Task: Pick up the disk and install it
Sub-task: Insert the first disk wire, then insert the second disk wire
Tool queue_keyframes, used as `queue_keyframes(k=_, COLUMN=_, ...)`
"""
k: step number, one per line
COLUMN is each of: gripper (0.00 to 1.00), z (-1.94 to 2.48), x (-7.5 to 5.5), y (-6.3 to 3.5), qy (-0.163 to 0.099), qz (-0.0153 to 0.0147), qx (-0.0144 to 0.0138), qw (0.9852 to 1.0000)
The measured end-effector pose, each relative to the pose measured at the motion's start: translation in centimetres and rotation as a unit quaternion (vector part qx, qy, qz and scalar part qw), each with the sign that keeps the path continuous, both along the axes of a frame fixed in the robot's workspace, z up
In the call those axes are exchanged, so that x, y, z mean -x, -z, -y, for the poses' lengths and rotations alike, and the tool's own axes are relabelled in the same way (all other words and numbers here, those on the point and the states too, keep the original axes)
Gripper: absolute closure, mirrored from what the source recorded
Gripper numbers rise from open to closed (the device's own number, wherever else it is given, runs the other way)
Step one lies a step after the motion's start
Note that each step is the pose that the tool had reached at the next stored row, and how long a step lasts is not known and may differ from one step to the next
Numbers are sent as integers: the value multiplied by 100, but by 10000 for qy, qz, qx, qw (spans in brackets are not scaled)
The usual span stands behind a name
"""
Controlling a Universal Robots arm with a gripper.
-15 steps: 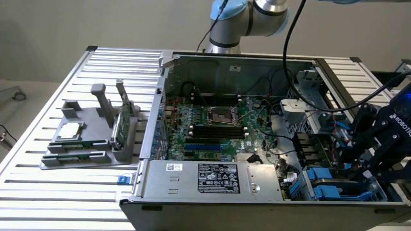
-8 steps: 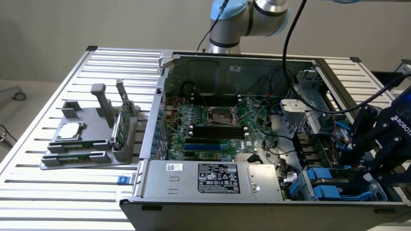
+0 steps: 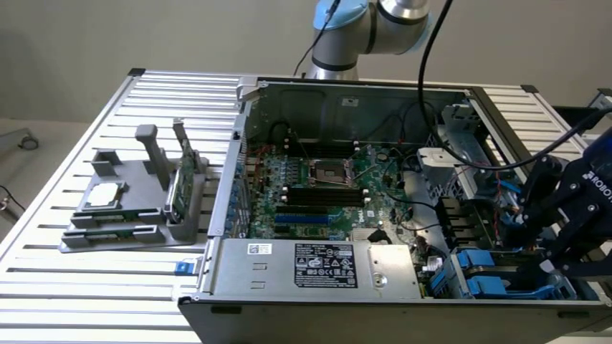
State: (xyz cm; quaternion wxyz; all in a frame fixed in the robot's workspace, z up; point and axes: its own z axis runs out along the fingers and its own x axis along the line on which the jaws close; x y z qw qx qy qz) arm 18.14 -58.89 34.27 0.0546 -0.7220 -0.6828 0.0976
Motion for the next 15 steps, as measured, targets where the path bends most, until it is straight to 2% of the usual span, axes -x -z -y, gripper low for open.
queue_keyframes(k=15, gripper=58, z=3, x=2, y=-21, qy=0, qz=0, qx=-5, qw=10000)
